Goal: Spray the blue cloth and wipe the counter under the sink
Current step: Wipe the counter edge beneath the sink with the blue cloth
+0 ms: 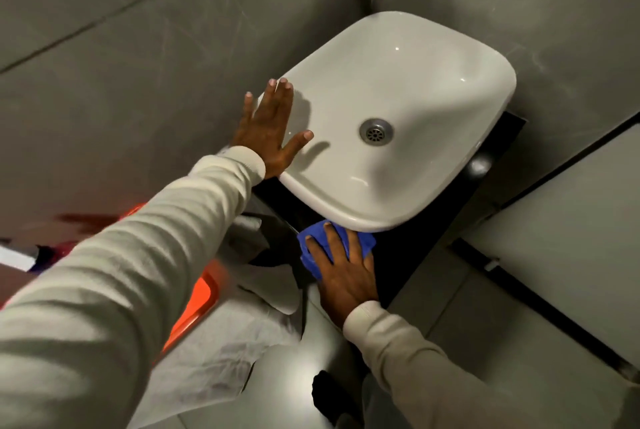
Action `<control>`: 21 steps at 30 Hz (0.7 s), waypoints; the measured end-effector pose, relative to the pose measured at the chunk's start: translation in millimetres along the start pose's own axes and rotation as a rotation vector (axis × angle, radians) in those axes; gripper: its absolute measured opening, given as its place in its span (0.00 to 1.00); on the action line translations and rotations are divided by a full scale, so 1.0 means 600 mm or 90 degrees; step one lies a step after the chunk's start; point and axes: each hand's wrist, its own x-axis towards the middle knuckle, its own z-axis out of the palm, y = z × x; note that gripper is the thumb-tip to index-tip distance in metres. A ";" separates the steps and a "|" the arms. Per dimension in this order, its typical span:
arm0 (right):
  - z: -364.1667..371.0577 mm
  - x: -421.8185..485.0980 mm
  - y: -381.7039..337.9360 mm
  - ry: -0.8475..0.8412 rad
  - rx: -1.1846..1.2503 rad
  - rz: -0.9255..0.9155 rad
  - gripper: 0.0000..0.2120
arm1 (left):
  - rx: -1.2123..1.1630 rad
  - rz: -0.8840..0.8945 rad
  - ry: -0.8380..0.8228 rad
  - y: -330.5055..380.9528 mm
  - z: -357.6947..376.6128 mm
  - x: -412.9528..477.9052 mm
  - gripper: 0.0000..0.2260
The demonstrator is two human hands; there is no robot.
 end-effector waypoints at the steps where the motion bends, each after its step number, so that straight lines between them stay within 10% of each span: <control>1: -0.002 0.002 -0.002 -0.012 -0.001 0.005 0.33 | -0.055 -0.041 0.038 0.003 0.005 -0.012 0.38; 5: -0.031 -0.013 0.005 0.066 0.061 -0.033 0.30 | -0.481 -0.364 0.171 0.054 0.049 -0.127 0.35; 8: -0.057 -0.009 -0.013 0.098 0.251 -0.091 0.31 | -0.906 -0.623 0.061 0.115 0.078 -0.222 0.31; 11: -0.085 -0.004 -0.065 0.041 0.404 -0.154 0.37 | -1.266 -0.671 0.086 0.155 0.065 -0.291 0.23; 21: -0.129 0.015 -0.228 -0.035 0.566 -0.271 0.29 | -1.296 -0.714 0.483 0.073 -0.056 -0.446 0.18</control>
